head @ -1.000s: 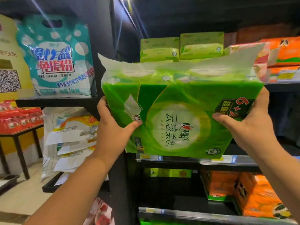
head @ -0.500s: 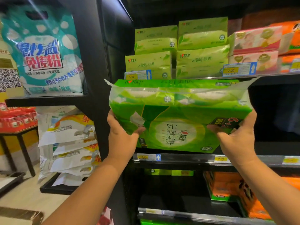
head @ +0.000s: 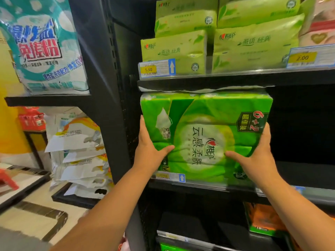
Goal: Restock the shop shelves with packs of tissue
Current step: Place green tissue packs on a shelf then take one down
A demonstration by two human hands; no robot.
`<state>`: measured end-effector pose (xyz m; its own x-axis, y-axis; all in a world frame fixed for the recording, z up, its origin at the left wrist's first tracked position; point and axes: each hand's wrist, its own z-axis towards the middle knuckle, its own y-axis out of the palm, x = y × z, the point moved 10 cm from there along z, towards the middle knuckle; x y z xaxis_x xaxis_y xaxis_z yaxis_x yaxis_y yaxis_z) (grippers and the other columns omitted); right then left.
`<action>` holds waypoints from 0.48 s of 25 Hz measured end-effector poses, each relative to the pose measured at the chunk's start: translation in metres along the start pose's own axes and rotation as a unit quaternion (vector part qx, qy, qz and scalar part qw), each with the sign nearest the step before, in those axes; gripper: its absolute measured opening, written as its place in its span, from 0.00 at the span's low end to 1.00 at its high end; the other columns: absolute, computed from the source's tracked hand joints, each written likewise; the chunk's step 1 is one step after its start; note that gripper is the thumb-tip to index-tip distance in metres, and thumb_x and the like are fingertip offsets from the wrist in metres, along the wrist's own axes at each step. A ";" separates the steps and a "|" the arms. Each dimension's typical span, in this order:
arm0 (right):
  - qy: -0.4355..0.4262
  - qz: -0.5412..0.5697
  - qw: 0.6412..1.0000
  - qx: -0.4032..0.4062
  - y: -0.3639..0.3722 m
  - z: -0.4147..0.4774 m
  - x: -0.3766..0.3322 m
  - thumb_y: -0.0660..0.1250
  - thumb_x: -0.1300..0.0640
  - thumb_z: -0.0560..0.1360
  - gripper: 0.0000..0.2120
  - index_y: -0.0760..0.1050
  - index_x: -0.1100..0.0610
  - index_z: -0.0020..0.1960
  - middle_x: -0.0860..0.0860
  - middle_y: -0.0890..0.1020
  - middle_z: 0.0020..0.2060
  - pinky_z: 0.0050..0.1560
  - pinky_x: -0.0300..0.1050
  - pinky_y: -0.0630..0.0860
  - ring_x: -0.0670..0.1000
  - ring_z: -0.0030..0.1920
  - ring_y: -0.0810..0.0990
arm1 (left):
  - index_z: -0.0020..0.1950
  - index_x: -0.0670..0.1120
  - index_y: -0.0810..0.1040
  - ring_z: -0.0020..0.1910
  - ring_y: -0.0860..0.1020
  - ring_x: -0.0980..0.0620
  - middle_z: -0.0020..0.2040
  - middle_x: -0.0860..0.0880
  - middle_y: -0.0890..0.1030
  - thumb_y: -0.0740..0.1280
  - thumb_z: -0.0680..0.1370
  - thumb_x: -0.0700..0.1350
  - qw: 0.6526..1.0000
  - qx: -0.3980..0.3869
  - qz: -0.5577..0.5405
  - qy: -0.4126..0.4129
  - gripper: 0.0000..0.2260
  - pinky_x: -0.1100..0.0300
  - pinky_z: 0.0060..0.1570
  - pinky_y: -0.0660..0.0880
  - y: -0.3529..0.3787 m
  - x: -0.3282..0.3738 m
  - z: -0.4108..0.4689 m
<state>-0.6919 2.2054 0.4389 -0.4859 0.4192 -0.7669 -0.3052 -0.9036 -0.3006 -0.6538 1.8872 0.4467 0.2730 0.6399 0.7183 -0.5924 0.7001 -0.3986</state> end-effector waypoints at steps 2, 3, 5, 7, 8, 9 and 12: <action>0.002 -0.009 0.999 -0.041 0.011 -0.001 0.015 0.82 0.61 0.60 0.60 0.44 0.40 0.76 0.46 0.67 0.69 0.65 0.51 0.68 0.52 0.68 0.68 | 0.71 0.64 0.29 0.71 0.65 0.46 0.79 0.47 0.47 0.80 0.63 0.53 0.997 -0.046 0.067 -0.006 0.60 0.61 0.59 0.65 0.017 -0.009 -0.003; 0.000 -0.019 0.998 -0.053 0.014 -0.001 0.021 0.82 0.61 0.59 0.60 0.45 0.41 0.75 0.46 0.68 0.69 0.64 0.52 0.69 0.52 0.68 0.69 | 0.68 0.68 0.27 0.70 0.67 0.44 0.79 0.47 0.45 0.79 0.62 0.56 0.993 -0.057 0.104 0.000 0.61 0.58 0.59 0.68 0.023 -0.012 -0.004; 0.000 -0.039 0.997 -0.061 0.016 0.004 0.030 0.83 0.62 0.56 0.62 0.46 0.42 0.75 0.47 0.68 0.69 0.63 0.53 0.70 0.52 0.68 0.69 | 0.64 0.72 0.25 0.68 0.69 0.40 0.78 0.46 0.41 0.79 0.61 0.59 0.987 -0.069 0.143 0.005 0.61 0.52 0.61 0.71 0.033 -0.018 -0.005; 0.001 -0.052 0.996 -0.074 0.019 0.010 0.034 0.84 0.61 0.54 0.64 0.44 0.42 0.75 0.48 0.69 0.68 0.63 0.56 0.72 0.53 0.67 0.70 | 0.63 0.72 0.23 0.70 0.67 0.39 0.76 0.48 0.37 0.78 0.59 0.62 0.981 -0.084 0.172 0.018 0.62 0.49 0.64 0.70 0.040 -0.022 -0.004; 0.003 -0.062 0.995 -0.080 0.021 0.012 0.034 0.85 0.60 0.54 0.66 0.43 0.41 0.75 0.49 0.70 0.68 0.62 0.58 0.73 0.55 0.67 0.71 | 0.63 0.72 0.22 0.72 0.64 0.39 0.75 0.49 0.36 0.78 0.58 0.62 0.977 -0.091 0.191 0.025 0.63 0.48 0.66 0.69 0.043 -0.023 -0.002; 0.007 -0.076 0.994 -0.077 0.022 0.015 0.036 0.85 0.59 0.53 0.67 0.41 0.39 0.75 0.50 0.70 0.69 0.61 0.61 0.74 0.57 0.66 0.72 | 0.62 0.71 0.21 0.73 0.62 0.39 0.75 0.50 0.35 0.78 0.58 0.63 0.972 -0.099 0.209 0.028 0.63 0.48 0.67 0.67 0.047 -0.025 0.003; 0.015 -0.131 0.989 -0.068 0.027 0.020 0.047 0.85 0.56 0.54 0.68 0.39 0.41 0.75 0.54 0.69 0.70 0.60 0.65 0.73 0.61 0.65 0.73 | 0.61 0.67 0.18 0.74 0.60 0.40 0.74 0.47 0.34 0.76 0.59 0.64 0.963 -0.114 0.243 0.009 0.64 0.46 0.69 0.64 0.058 -0.032 0.021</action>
<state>-0.7396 2.2024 0.4057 -0.3802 0.6400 -0.6677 -0.3034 -0.7683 -0.5636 -0.7129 1.9008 0.4122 0.0196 0.9134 0.4065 -0.4730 0.3667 -0.8011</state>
